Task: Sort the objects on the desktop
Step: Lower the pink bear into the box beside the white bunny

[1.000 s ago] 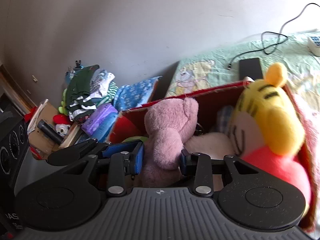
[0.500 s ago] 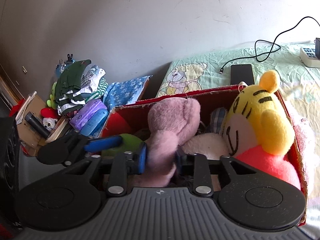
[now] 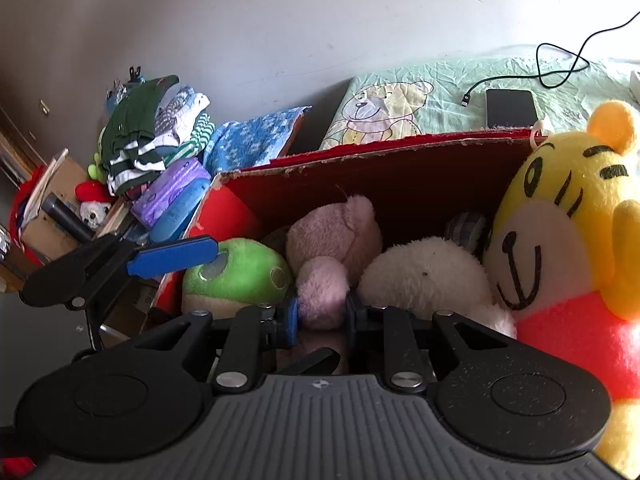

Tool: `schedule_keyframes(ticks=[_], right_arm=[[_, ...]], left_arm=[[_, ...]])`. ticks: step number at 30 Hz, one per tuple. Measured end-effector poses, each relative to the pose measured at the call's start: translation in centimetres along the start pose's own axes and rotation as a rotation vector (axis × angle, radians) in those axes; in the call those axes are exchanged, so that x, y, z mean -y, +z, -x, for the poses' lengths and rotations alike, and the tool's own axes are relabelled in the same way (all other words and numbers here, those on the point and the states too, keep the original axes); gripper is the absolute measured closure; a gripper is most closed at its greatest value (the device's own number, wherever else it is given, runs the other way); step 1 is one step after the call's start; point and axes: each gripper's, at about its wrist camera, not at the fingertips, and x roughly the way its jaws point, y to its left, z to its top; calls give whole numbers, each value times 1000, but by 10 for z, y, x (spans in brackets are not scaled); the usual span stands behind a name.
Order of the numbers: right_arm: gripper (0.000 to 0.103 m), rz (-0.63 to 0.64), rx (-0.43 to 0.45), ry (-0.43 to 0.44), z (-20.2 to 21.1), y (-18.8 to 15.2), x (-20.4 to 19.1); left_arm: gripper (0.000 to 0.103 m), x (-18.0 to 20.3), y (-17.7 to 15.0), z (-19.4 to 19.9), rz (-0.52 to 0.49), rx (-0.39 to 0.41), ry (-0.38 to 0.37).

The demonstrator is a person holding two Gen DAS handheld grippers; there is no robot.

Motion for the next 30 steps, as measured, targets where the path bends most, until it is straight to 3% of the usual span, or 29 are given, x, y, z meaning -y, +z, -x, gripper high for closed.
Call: schedule_keyframes(ticks=[5, 10, 13, 16, 17, 18, 22, 30], right_arm=[[75, -110, 24, 68, 15, 1, 15], [76, -135, 91, 87, 36, -1, 23], [87, -146, 104, 78, 41, -2, 27], [94, -160, 130, 74, 47, -4, 32], [96, -163, 142, 80, 50, -4, 33], [96, -165, 154, 88, 53, -4, 35], [96, -158, 190, 87, 64, -6, 38], [96, -185, 205, 79, 71, -9, 48]], left_arm=[[1, 1, 3, -7, -5, -7, 35], [1, 5, 7, -13, -12, -25, 68], [1, 11, 10, -16, -30, -43, 104], [14, 17, 18, -16, -34, -44, 95], [31, 18, 20, -17, -33, -51, 85], [36, 19, 22, -19, -32, -61, 80], [41, 19, 22, -32, -7, -116, 43], [42, 14, 20, -35, 20, -124, 47]])
